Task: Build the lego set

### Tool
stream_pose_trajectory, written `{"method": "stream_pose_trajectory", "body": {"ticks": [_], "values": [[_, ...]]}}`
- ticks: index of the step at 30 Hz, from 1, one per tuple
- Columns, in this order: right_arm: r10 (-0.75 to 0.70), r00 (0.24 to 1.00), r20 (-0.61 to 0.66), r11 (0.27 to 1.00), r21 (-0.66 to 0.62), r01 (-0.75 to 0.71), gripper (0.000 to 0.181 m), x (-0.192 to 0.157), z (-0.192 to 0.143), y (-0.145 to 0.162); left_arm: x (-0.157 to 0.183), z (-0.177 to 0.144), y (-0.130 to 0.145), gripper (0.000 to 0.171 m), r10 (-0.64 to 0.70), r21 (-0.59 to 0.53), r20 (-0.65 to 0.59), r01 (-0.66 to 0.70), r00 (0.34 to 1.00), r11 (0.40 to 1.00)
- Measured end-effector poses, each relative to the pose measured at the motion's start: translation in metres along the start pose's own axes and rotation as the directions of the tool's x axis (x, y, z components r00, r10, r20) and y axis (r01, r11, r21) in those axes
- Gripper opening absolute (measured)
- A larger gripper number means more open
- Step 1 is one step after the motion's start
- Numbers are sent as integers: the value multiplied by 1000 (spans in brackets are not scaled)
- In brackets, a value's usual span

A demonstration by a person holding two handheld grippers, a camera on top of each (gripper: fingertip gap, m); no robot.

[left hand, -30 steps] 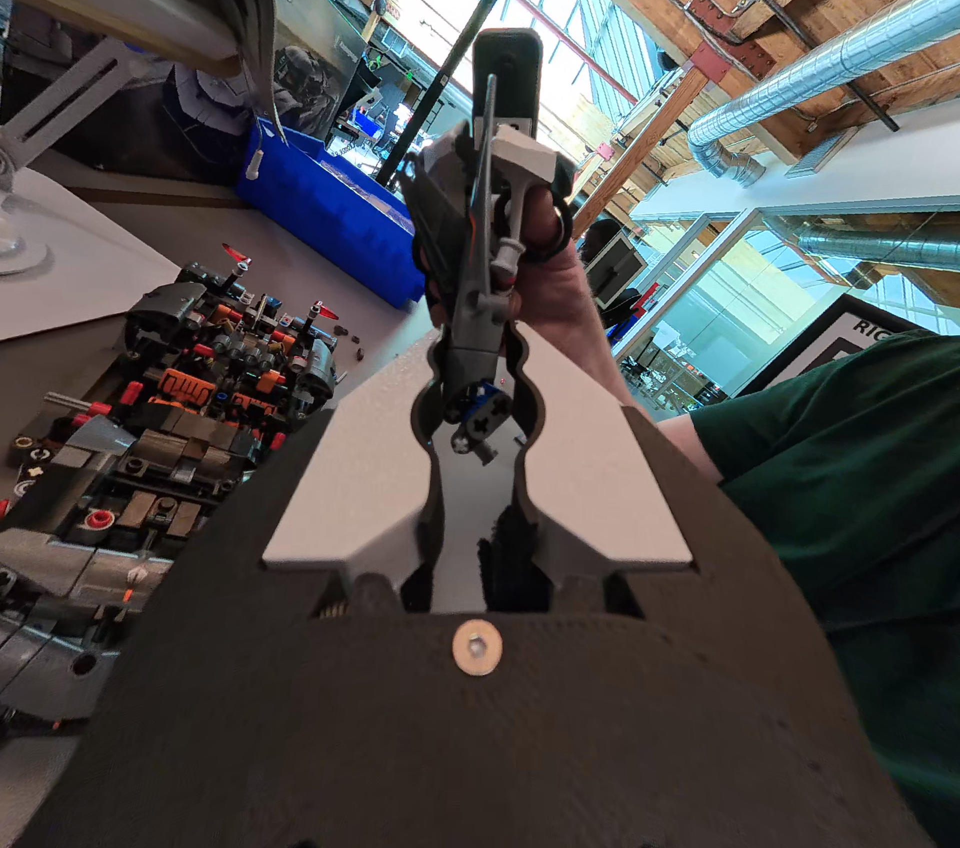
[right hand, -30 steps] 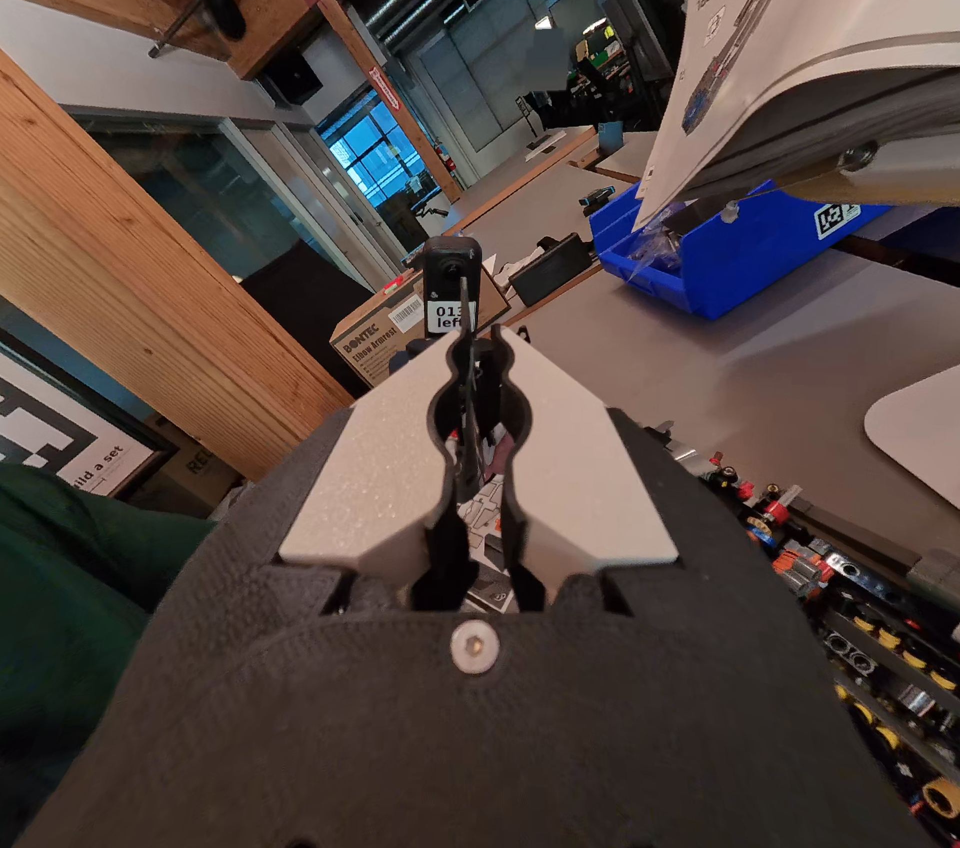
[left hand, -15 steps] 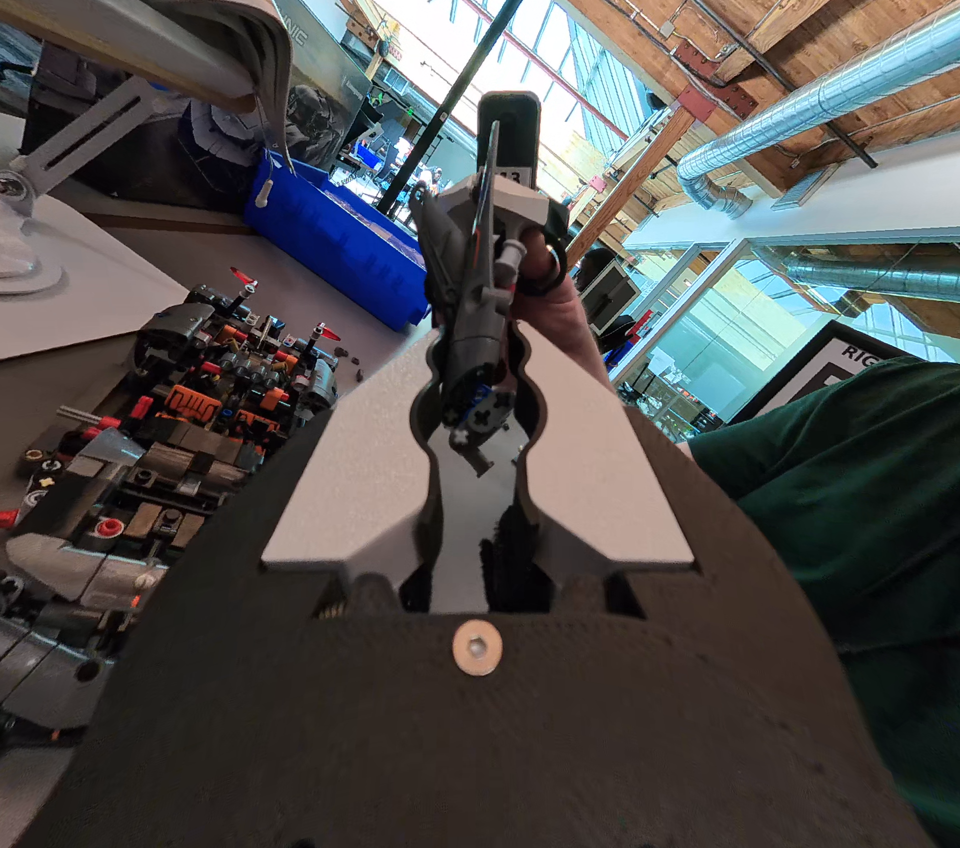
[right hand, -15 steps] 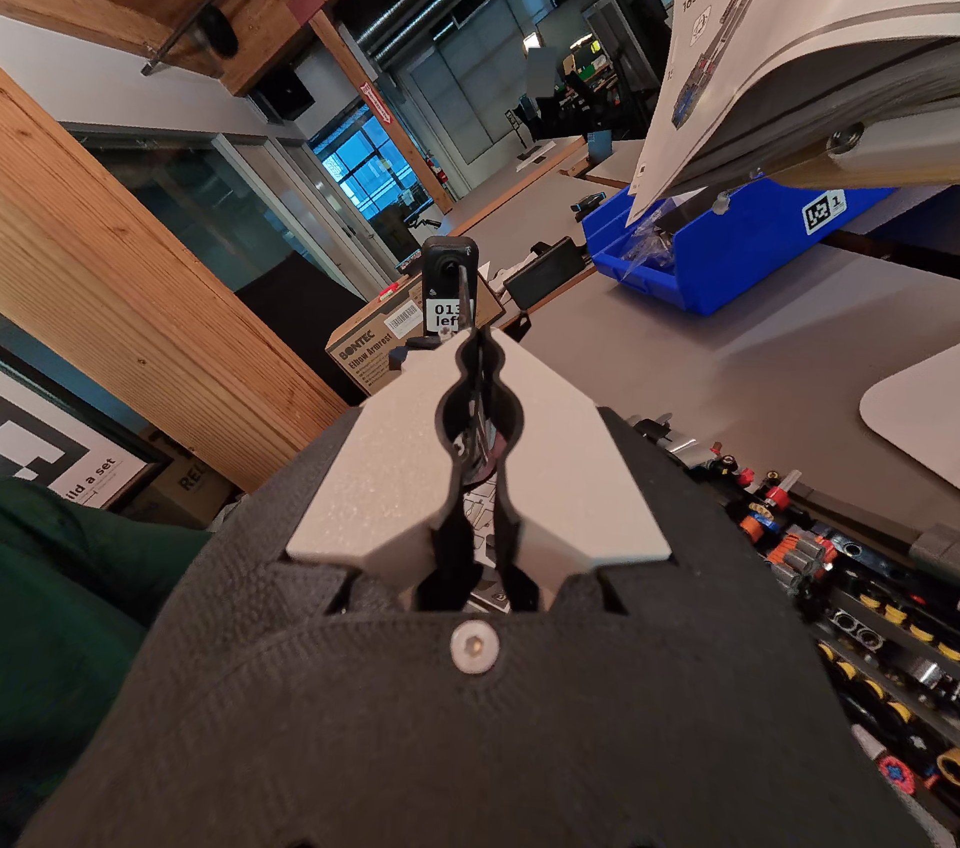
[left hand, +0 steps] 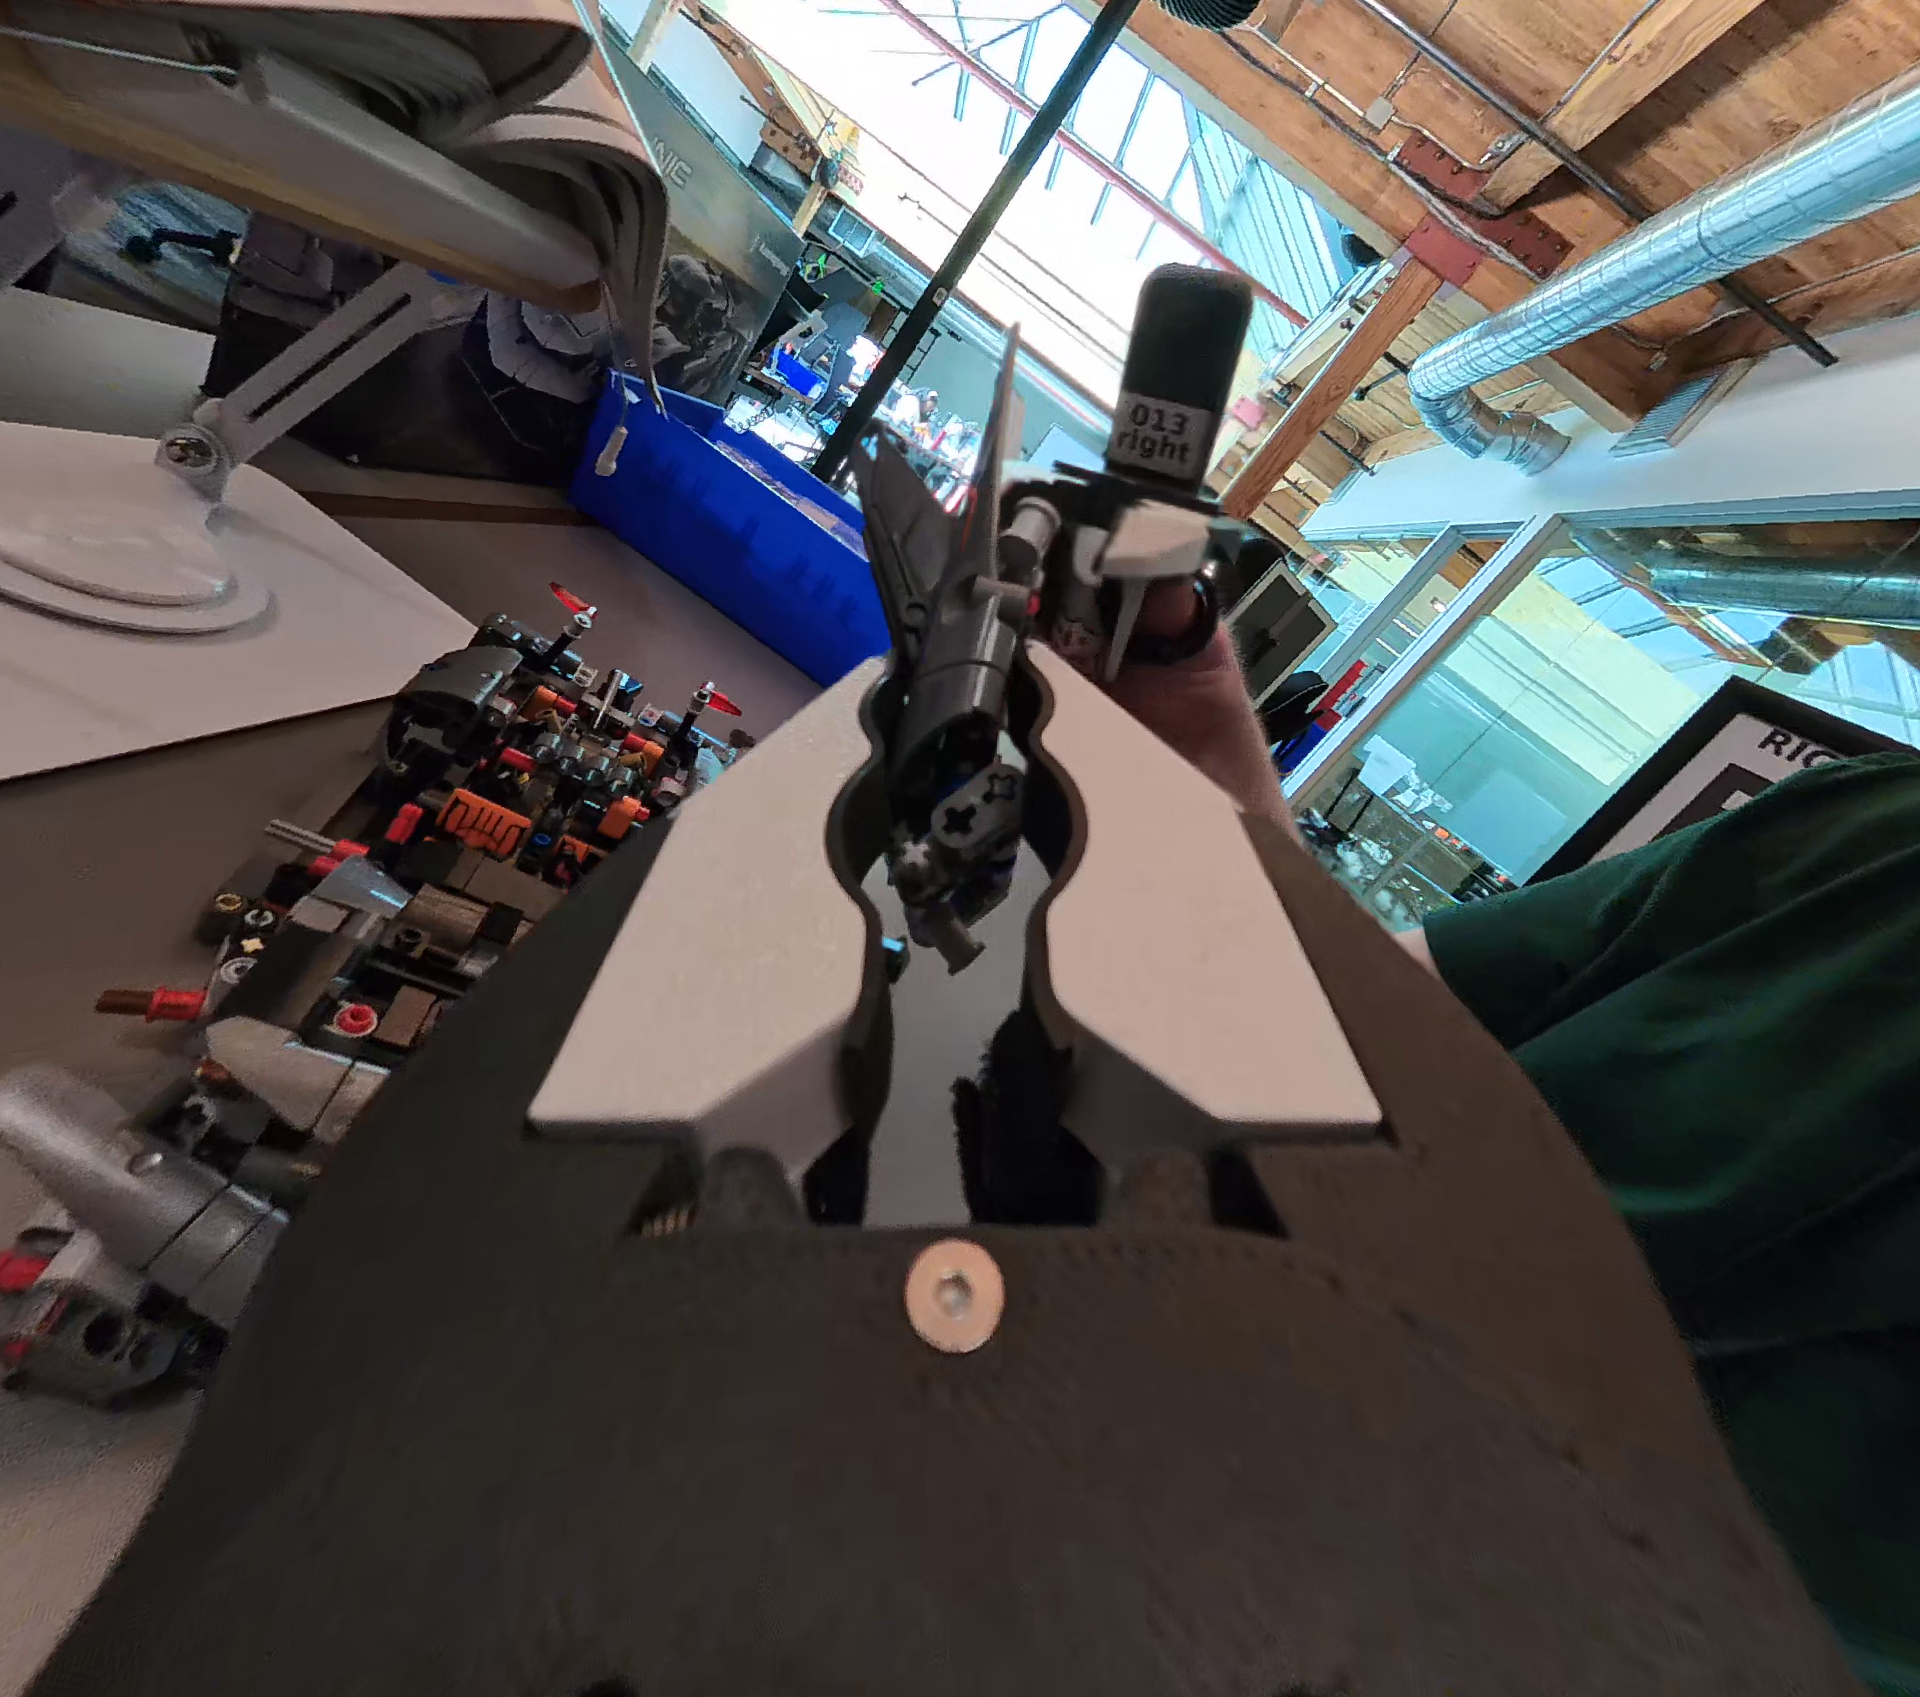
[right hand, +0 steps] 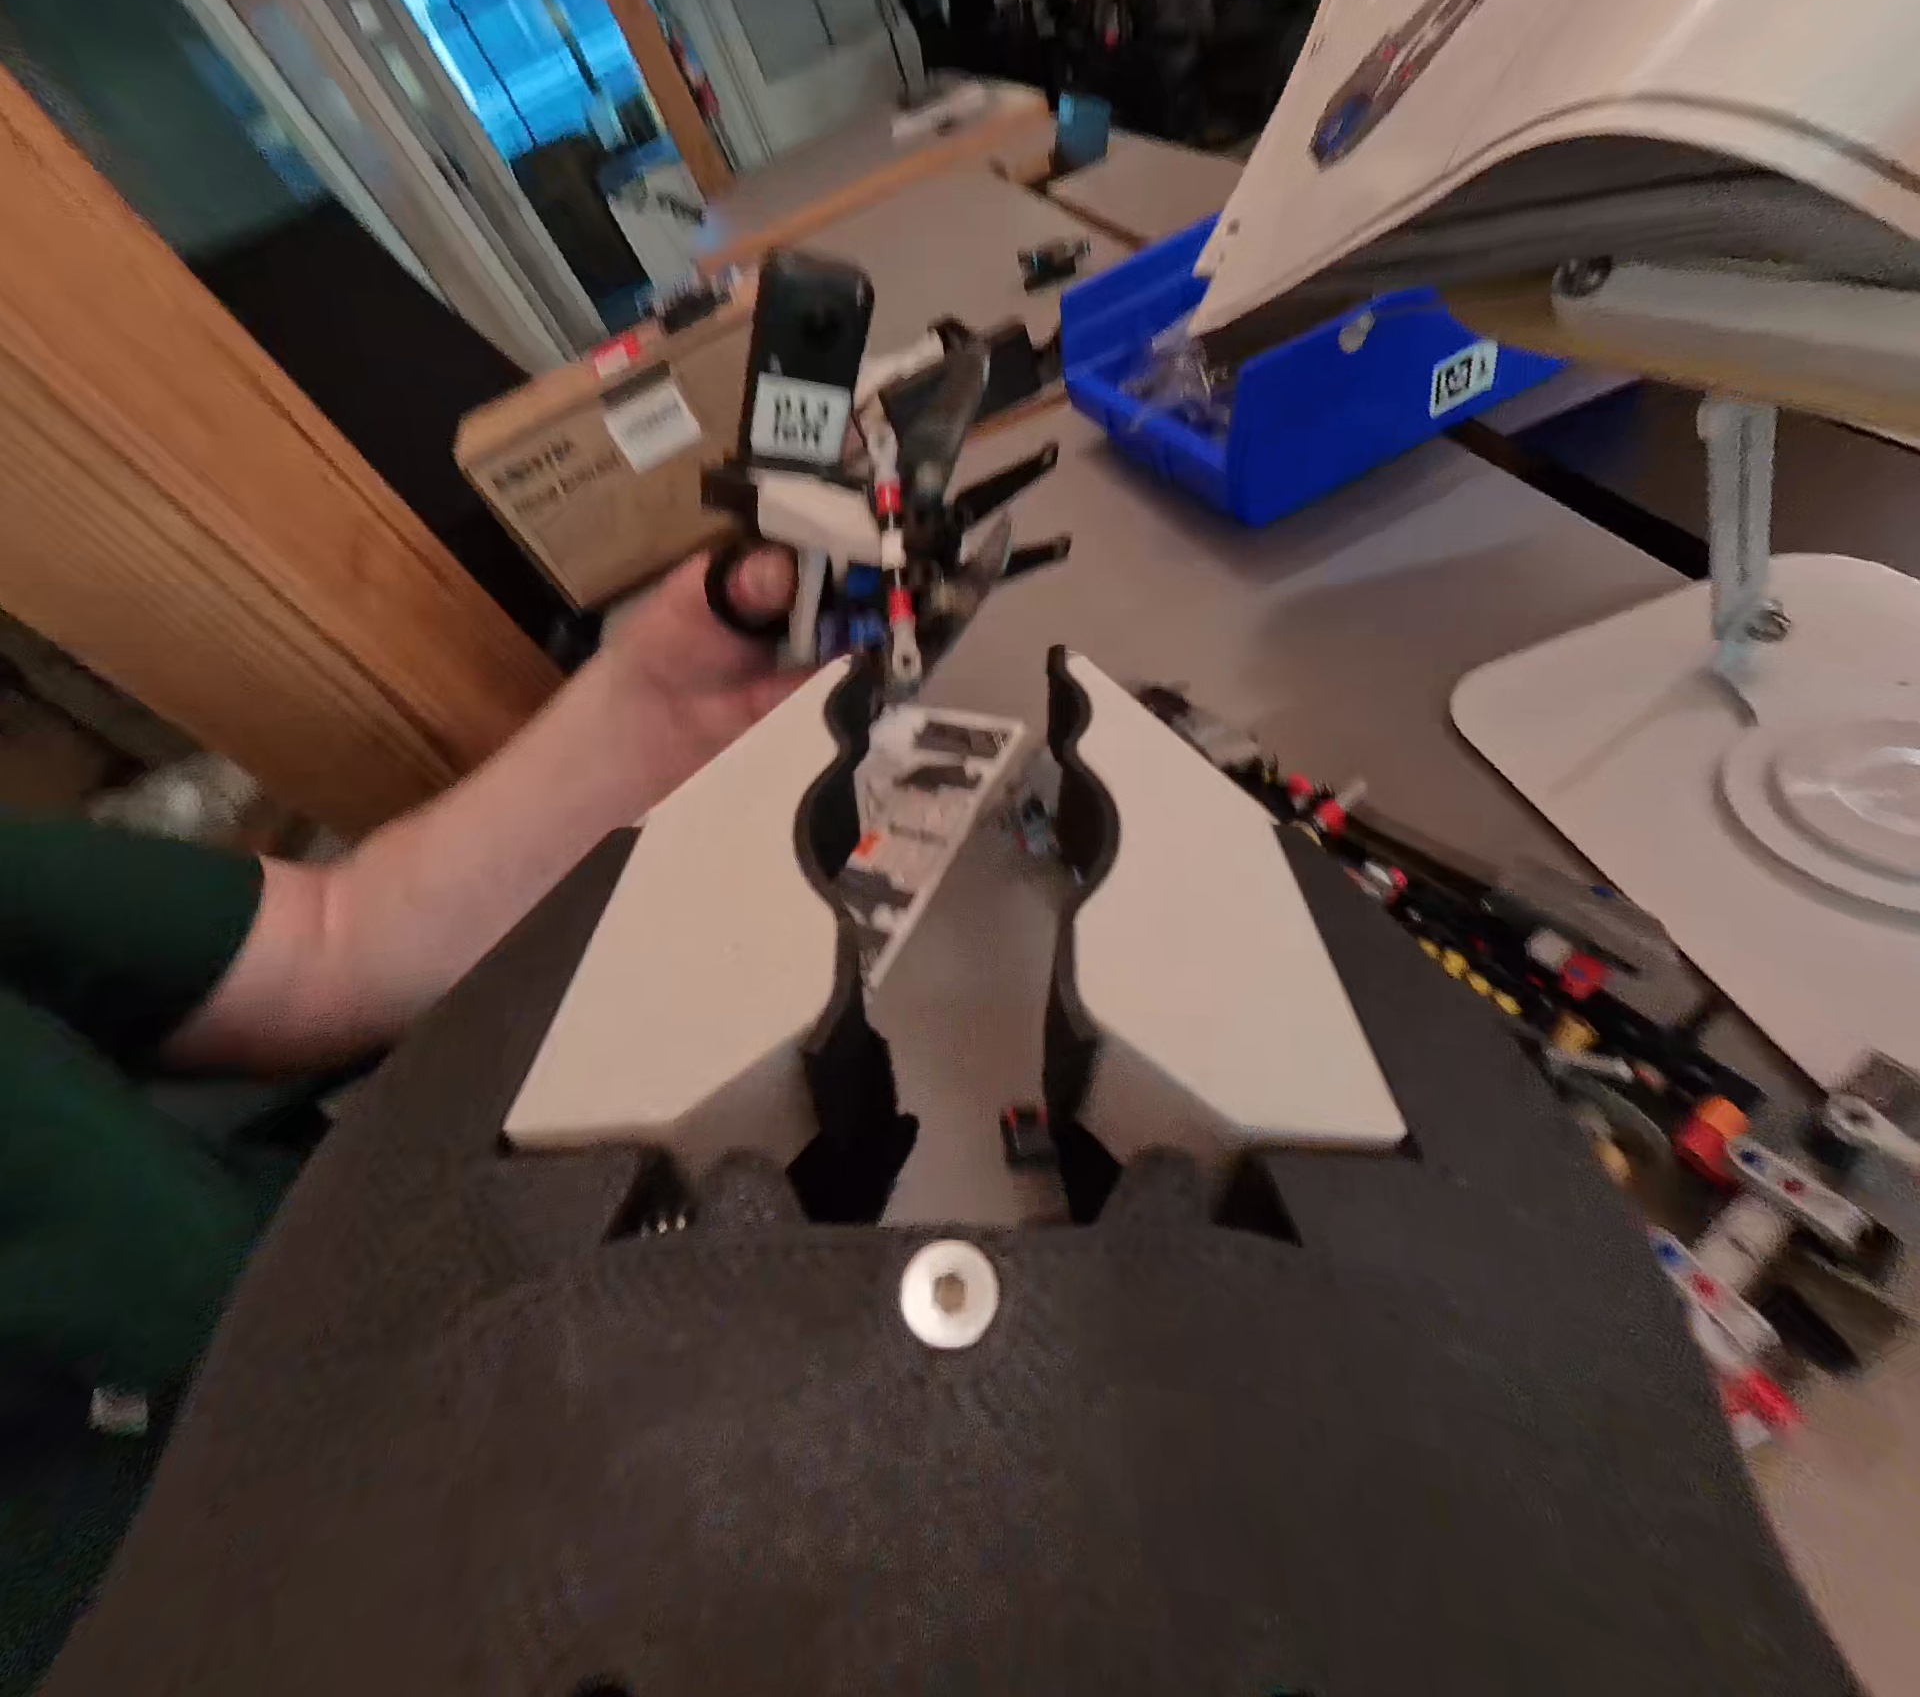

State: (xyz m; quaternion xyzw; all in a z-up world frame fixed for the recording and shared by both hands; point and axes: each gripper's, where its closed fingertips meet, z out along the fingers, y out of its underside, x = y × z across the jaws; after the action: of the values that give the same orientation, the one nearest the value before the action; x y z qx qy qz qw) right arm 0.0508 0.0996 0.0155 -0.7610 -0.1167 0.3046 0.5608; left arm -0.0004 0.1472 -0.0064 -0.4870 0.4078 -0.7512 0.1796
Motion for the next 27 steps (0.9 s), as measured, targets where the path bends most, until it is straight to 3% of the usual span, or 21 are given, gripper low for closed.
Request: {"method": "stream_pose_trajectory", "body": {"ticks": [4, 8, 15, 19, 23, 27], "values": [[-139, 985, -100, 954, -281, 106, 39, 13, -30, 61, -1, 0, 2, 17, 9, -18, 22, -9, 1000, 1000], [-145, 976, -165, 897, -439, 59, 48, 29, -46, 119, -3, 4, 7, 17, 7, -39, 26, -6, 1000, 999], [57, 969, -242, 906, -395, -152, 49, 64, -36, 159, -6, 8, 12, 17, 1, -54, 32, 1, 999, 999], [49, 972, -230, 873, -463, -153, 48, 69, -22, 179, -6, 10, 14, 17, 0, -56, 20, 2, 1000, 998], [65, 976, -208, 872, -463, -157, 23, 63, -16, 182, -6, 10, 13, 17, 4, -54, 23, -3, 1000, 999], [73, 980, -186, 884, -442, -150, 22, 56, -13, 183, -5, 9, 12, 17, 10, -55, 22, -9, 1000, 998]]}}
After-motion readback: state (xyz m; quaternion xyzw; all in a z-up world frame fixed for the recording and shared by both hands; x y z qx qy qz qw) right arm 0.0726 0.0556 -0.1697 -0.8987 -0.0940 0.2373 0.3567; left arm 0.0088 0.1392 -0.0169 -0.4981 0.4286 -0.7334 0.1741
